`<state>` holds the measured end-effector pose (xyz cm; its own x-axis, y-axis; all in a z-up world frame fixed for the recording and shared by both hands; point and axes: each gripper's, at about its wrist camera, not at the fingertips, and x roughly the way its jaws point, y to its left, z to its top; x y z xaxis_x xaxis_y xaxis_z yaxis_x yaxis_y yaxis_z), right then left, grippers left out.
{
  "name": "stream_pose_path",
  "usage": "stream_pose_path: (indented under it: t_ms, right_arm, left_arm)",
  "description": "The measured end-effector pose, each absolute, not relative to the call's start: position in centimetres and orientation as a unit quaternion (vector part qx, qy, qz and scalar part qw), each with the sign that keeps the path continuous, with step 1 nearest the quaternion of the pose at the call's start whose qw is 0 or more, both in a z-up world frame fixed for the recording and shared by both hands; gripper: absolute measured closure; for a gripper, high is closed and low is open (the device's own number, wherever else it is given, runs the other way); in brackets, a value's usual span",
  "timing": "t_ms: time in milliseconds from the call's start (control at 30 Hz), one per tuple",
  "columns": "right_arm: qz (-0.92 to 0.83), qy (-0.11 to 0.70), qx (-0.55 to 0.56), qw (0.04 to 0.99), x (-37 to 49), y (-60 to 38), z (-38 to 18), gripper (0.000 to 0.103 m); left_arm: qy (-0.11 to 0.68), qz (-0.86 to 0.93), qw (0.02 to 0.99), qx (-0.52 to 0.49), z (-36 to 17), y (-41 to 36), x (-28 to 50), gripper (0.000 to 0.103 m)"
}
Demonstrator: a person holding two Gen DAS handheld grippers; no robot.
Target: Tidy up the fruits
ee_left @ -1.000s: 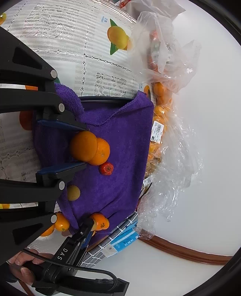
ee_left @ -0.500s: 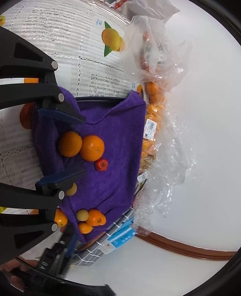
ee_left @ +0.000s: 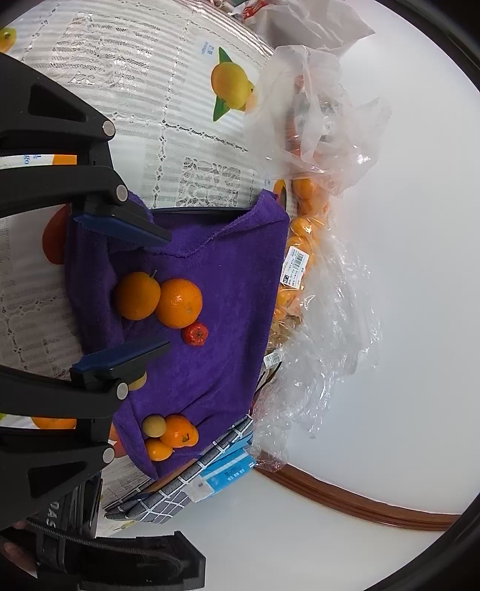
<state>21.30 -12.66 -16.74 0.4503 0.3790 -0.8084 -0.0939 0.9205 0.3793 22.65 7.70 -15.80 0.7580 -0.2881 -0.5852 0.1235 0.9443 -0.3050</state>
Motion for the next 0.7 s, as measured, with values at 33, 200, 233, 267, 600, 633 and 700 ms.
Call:
stream_pose_path:
  t_ms: [33,200,233,267,600,633,700]
  right_arm:
    - [0.138,0.507,0.137,0.840,21.4,-12.4,-16.9,0.065]
    - [0.128,0.499,0.130,0.847,21.3,-12.2,-16.8,0.067]
    - [0.124,0.494,0.129,0.851,21.0,-12.6,-16.4,0.067]
    - [0.121,0.487,0.128,0.855,20.6,-13.0,-15.9,0.067]
    - [0.051,0.463,0.097,0.880,16.6,-19.2,-13.2,0.067]
    - [0.047,0.462,0.096,0.880,16.1,-19.8,-13.0,0.067]
    - [0.039,0.461,0.092,0.882,15.4,-20.6,-12.8,0.067]
  left_arm:
    - [0.331,-0.111,0.929,-0.124,-15.8,7.7,22.6,0.055]
    - [0.337,-0.119,0.928,-0.107,-15.8,7.5,21.0,0.055]
    - [0.336,-0.126,0.928,-0.104,-15.7,7.3,20.6,0.055]
    - [0.332,-0.129,0.929,-0.097,-15.6,7.0,20.0,0.055]
    - [0.377,-0.213,0.900,-0.047,-16.2,-0.2,17.3,0.052]
    - [0.385,-0.210,0.898,-0.034,-16.5,-1.1,17.5,0.051]
    - [0.411,-0.194,0.891,-0.011,-17.3,-2.2,17.8,0.051]
